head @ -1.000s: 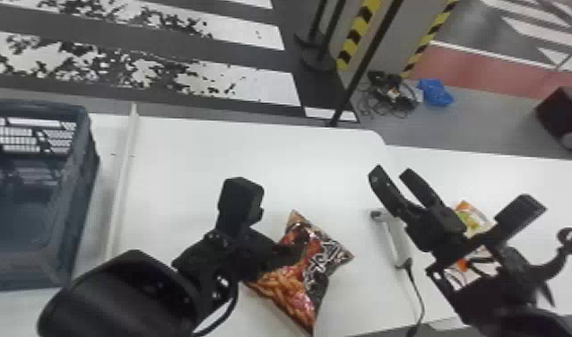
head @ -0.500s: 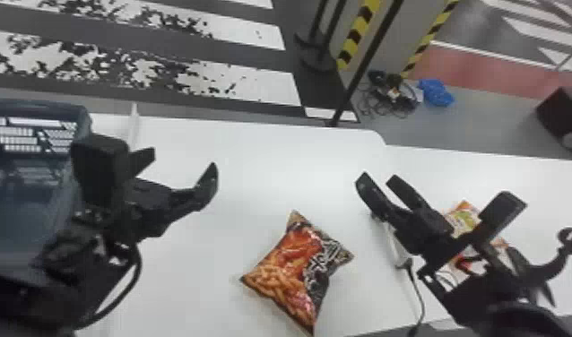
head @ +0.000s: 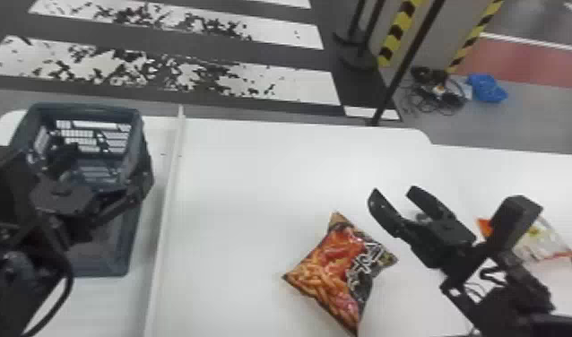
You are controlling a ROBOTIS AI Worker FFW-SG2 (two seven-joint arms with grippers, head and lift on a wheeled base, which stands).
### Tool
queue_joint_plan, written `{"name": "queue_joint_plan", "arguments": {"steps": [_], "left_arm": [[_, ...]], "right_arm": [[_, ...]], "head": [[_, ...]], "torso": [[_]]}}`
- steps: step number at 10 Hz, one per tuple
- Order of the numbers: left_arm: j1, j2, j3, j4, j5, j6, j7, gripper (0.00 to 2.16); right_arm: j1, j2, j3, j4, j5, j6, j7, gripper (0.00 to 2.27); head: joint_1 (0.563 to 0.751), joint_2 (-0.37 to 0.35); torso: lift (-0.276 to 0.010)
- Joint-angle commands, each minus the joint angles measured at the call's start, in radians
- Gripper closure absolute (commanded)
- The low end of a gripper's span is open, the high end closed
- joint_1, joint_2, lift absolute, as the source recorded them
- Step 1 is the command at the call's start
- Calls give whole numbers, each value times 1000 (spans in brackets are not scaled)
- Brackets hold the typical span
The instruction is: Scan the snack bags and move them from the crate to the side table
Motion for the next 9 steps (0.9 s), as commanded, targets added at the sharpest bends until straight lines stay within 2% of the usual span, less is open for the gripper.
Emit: {"name": "queue_joint_plan", "arguments": {"steps": [1, 2, 4, 5, 6, 7, 8, 9], "left_arm": [[31, 27, 45, 3, 27, -20, -8, 36], [42, 32, 71, 9, 41, -27, -22, 36], [42, 44, 89, 18, 69, -27, -33, 36], [42, 53, 92, 19, 70, -27, -34, 36], [42, 58, 100, 19, 79, -27, -45, 36], [42, 59, 109, 19, 92, -23, -48, 36], [48, 59, 119, 21, 102, -23, -67, 36], [51, 59, 119, 23, 104, -23, -73, 36]], "right_arm": [[38, 9, 54, -57, 118, 70, -11, 83], [76, 8, 115, -119, 215, 135, -12, 83], [113, 6, 223, -151, 314, 156, -21, 83], [127, 3, 290, -162, 397, 162, -32, 83], [136, -18, 371, -163, 503, 162, -52, 83], [142, -56, 450, -162, 595, 162, -98, 83], [148, -78, 500, -154, 652, 156, -130, 83], [156, -92, 508, -142, 660, 104, -153, 87]], "head": [[695, -166], [695, -125], [695, -49], [695, -2], [695, 38], [695, 72], [695, 101], [695, 125]], "torso": [[-87], [-87], [-87], [-87], [-87], [-87], [-87], [-87]]}}
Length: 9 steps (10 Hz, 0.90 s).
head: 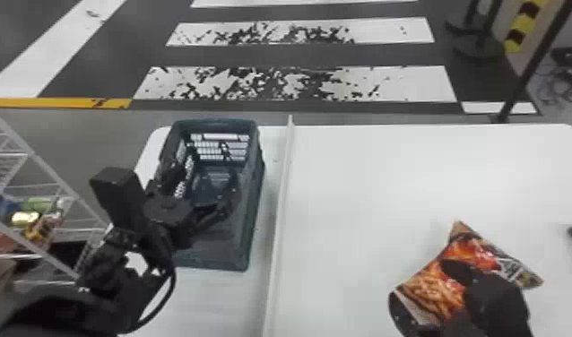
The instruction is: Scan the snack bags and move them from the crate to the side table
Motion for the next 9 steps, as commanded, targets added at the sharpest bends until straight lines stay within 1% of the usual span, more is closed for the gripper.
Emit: {"name": "queue_joint_plan", "arguments": {"steps": [1, 2, 3, 4, 6, 7, 8, 9], "left_arm": [[7, 0, 1, -1, 3, 0, -4, 36], [10, -1, 0, 1, 10, 0, -11, 36], [13, -8, 0, 1, 11, 0, -18, 36], [16, -9, 0, -1, 13, 0, -28, 36], [19, -9, 0, -7, 13, 0, -36, 36], [19, -9, 0, -5, 19, 0, -48, 36], [19, -8, 0, -4, 29, 0, -57, 36], [19, -6, 1, -1, 36, 3, -61, 36]], "right_arm": [[6, -20, 14, 33, 22, -59, -21, 87], [-15, -34, 27, 76, 42, -80, -39, 87], [-41, -50, 49, 114, 66, -83, -55, 87], [-73, -68, 78, 157, 95, -74, -59, 87], [-132, -111, 135, 186, 134, 15, -79, 87], [-153, -122, 162, 191, 164, 73, -87, 87], [-167, -131, 187, 194, 184, 132, -113, 154], [-191, -143, 208, 195, 201, 196, -128, 842]], "head": [[695, 133], [695, 137], [695, 130], [695, 123], [695, 115], [695, 107], [695, 91], [695, 74]], "torso": [[-87], [-87], [-87], [-87], [-87], [-87], [-87], [-87]]}}
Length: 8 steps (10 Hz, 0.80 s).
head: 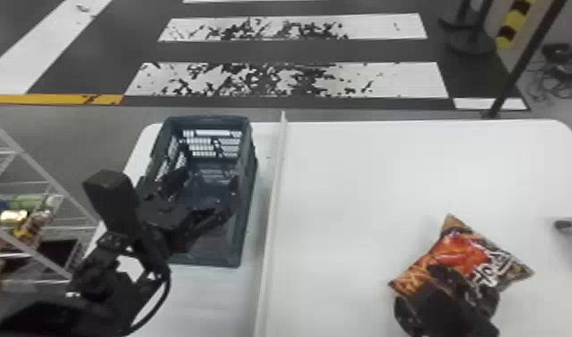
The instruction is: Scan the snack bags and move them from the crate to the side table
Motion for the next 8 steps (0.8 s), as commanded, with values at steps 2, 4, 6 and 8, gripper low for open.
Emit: {"name": "queue_joint_plan", "arguments": {"steps": [2, 4, 6, 8], "left_arm": [[-2, 1, 4, 3, 17, 11, -22, 36], [-17, -5, -5, 16, 17, 21, -24, 36], [-40, -7, -23, 28, 17, 27, -26, 36], [-52, -7, -40, 34, 16, 33, -29, 36]], "right_arm": [[-17, -33, 20, -2, 5, -46, -78, 2236], [14, -38, -80, -85, -159, -132, -57, 2236], [40, 4, -240, -141, -418, -193, 9, 2236], [52, 82, -431, -144, -757, -264, 80, 2236]], "head": [[695, 44], [695, 45], [695, 52], [695, 25]], "torso": [[-87], [-87], [-87], [-87]]}}
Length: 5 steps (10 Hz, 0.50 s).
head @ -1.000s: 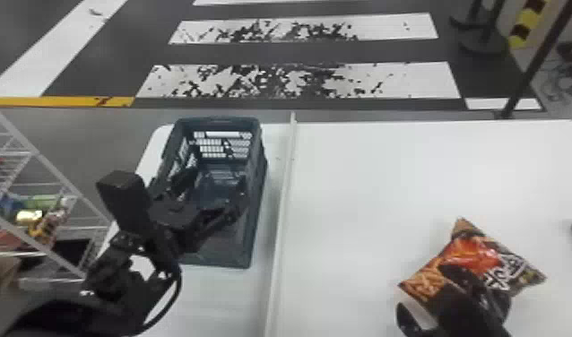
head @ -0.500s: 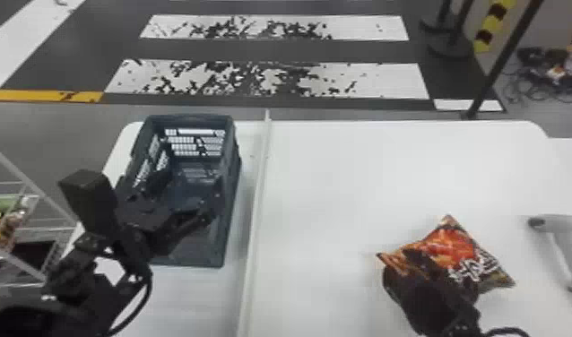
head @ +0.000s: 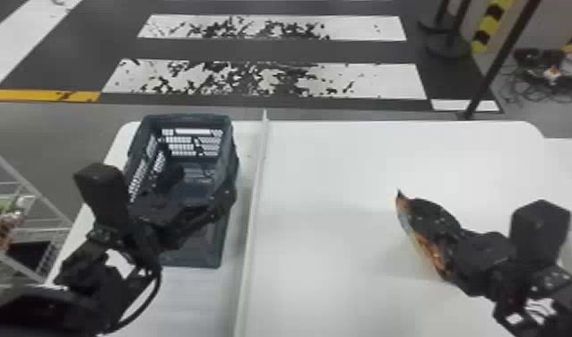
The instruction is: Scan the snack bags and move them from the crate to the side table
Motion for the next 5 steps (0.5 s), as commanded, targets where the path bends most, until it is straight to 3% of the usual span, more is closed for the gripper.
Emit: {"name": "queue_joint_plan", "arguments": {"steps": [1, 2, 4, 5], "left_arm": [[-7, 0, -19, 6, -2, 1, 0, 36], [-10, -1, -36, 6, -8, 1, 0, 36], [-13, -3, -53, 4, -19, -2, 1, 36], [-13, -3, -62, 7, -24, -2, 1, 36]], "right_arm": [[-4, 80, -142, 20, -267, -32, 41, 2236], [-22, 134, -223, 55, -439, -32, 73, 2236], [-40, 181, -309, 129, -636, -32, 99, 2236], [-46, 198, -327, 187, -662, -35, 80, 2240]], "head": [[695, 0], [695, -30], [695, -109], [695, -129]], "torso": [[-87], [-87], [-87], [-87]]}}
